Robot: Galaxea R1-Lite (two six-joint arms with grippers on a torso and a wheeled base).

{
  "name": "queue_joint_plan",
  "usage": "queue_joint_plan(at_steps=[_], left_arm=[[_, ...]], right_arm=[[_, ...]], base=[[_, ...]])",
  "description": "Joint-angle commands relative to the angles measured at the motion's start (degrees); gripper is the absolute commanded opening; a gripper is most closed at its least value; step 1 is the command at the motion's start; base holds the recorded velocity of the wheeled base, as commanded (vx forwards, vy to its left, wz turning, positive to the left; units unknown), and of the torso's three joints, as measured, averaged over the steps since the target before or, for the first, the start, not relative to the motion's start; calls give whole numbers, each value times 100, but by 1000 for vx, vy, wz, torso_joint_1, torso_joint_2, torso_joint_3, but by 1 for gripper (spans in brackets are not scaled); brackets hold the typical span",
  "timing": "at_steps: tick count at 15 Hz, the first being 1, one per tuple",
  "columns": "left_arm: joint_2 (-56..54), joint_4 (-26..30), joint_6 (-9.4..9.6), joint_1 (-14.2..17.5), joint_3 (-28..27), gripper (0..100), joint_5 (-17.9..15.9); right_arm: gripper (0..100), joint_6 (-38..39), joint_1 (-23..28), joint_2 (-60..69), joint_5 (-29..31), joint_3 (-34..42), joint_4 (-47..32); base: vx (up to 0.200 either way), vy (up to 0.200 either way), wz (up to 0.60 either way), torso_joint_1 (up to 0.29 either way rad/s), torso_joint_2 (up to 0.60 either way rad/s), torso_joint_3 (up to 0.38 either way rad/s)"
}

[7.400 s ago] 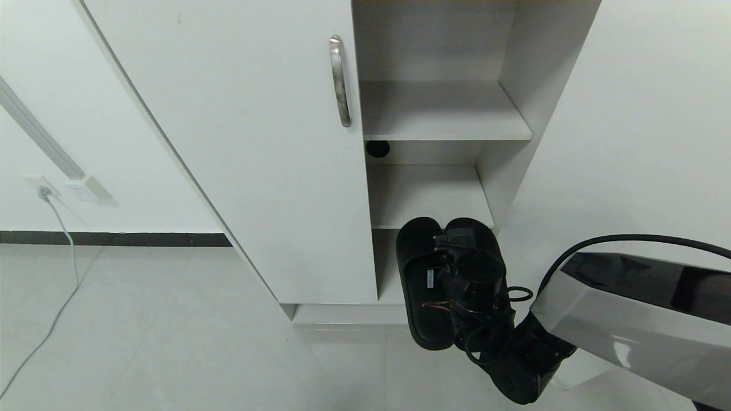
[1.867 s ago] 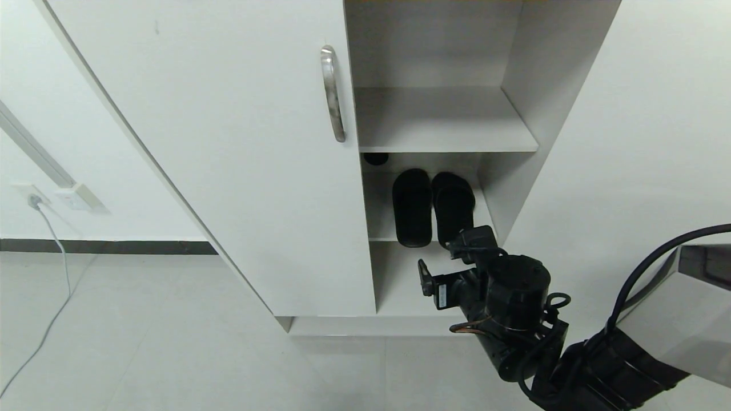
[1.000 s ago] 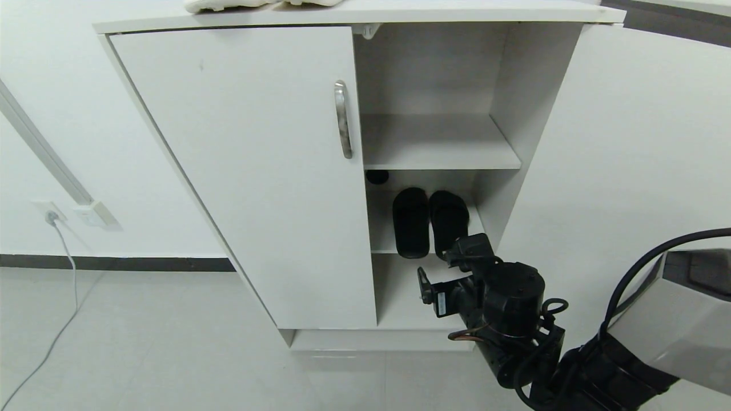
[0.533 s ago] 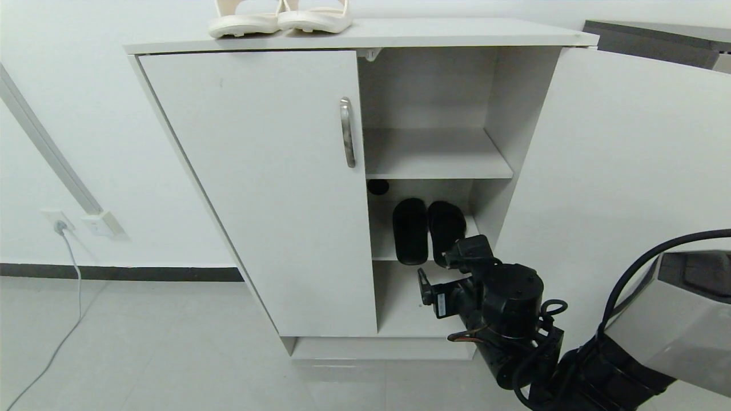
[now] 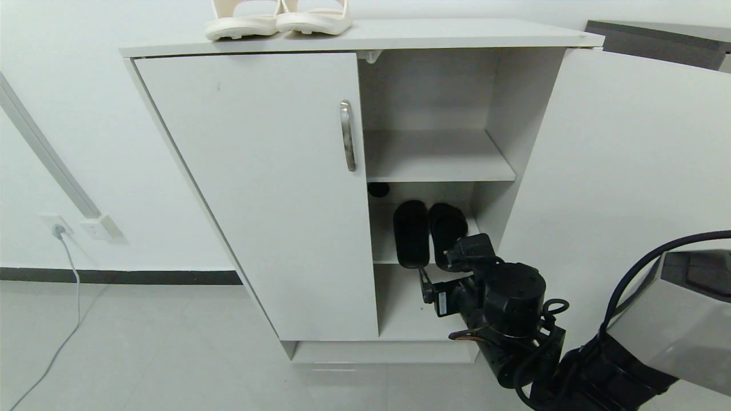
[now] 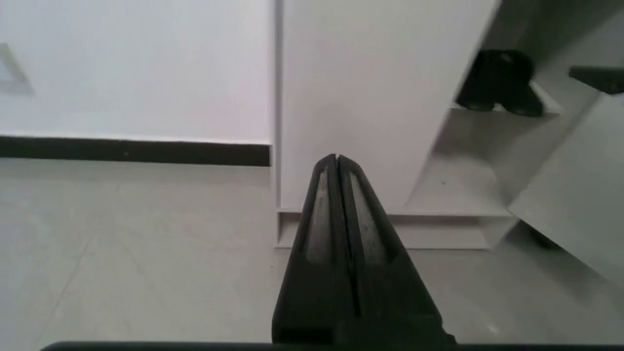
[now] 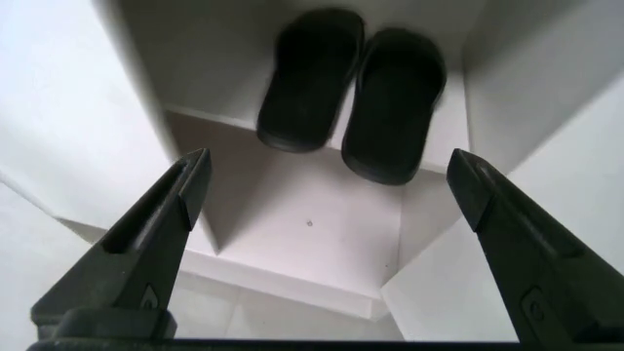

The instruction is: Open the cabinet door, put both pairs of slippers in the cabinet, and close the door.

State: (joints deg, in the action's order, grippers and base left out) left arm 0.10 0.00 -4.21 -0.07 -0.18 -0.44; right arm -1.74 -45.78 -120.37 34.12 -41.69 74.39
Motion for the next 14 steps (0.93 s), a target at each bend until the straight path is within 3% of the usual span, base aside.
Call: queue_joint_plan(at_steps=[1,5,9,14], left_arm=[[8,0,-1,-1,1,0,0],[8,0,-1,-1,1,0,0],[8,0,-1,-1,1,0,-9],[8,0,-1,-1,1,0,-9]], right_arm=[[100,-1,-10,-4,-2,47,-12],[100,-239,-204,840,-521,548,-30],[100,-344,-670,1569,-573,891,-557],[100,-318,-670,1516,-582,908,-548]], base=[[0,200,0,12,2,-7],[0,200,0,4,4,2],[0,200,0,0,2,1],[0,200,0,0,3,1]])
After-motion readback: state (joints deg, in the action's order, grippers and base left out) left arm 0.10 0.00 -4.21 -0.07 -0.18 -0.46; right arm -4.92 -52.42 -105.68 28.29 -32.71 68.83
